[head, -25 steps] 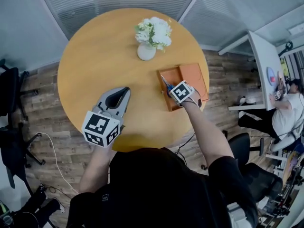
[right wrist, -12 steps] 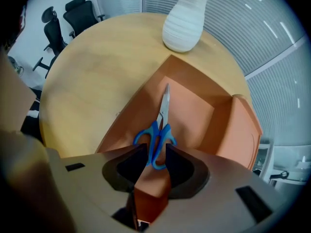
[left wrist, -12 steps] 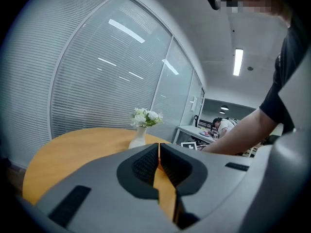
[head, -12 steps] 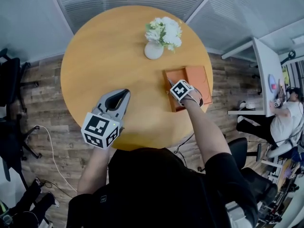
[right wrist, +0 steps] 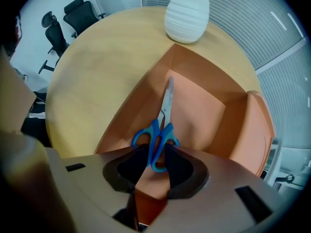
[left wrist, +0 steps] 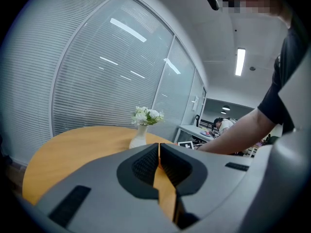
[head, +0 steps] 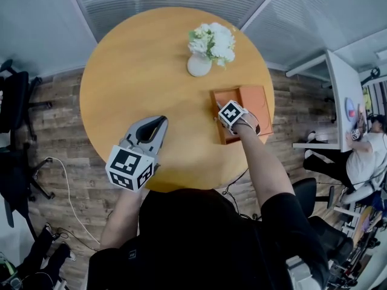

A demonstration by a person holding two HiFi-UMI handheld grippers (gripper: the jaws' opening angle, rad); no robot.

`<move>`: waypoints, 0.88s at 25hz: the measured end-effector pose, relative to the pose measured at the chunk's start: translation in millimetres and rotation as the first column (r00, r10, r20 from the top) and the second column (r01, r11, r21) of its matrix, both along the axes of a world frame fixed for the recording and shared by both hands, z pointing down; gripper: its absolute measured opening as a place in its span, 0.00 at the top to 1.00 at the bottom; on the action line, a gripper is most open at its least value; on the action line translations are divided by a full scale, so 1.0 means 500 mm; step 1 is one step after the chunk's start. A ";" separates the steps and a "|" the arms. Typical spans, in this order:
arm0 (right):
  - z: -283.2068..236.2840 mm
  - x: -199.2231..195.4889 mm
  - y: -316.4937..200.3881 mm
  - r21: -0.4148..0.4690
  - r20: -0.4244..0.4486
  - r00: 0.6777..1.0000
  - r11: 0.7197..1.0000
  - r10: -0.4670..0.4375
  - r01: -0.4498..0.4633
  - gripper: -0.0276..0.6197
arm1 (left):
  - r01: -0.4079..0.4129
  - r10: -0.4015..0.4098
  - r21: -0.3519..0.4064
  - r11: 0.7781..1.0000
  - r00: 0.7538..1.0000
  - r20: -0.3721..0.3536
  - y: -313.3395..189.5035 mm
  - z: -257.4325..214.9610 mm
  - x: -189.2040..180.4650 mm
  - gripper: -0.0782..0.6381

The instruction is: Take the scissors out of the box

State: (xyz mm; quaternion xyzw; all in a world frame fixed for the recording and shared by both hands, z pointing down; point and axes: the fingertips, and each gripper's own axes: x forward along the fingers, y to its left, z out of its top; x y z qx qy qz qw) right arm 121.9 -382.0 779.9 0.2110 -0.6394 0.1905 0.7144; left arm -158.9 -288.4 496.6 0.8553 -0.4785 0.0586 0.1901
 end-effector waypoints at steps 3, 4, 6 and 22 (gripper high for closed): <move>0.001 -0.012 0.005 -0.045 0.022 0.999 0.999 -0.023 0.024 0.78 | -0.003 0.003 -0.004 1.000 1.000 -0.002 0.000 0.003 0.005 0.86; 0.001 -0.019 0.010 -0.060 0.039 0.999 0.998 -0.021 0.023 0.78 | -0.005 0.005 -0.005 1.000 1.000 -0.001 0.000 0.003 0.007 0.86; 0.003 -0.024 0.015 -0.066 0.057 0.998 0.998 -0.010 0.014 0.78 | -0.006 0.006 -0.007 1.000 1.000 -0.001 0.003 0.005 0.010 0.86; -0.065 -0.026 0.007 0.011 0.306 0.927 0.972 0.219 -0.233 0.81 | -0.028 0.029 0.005 1.000 0.998 -0.050 0.015 -0.010 0.028 0.86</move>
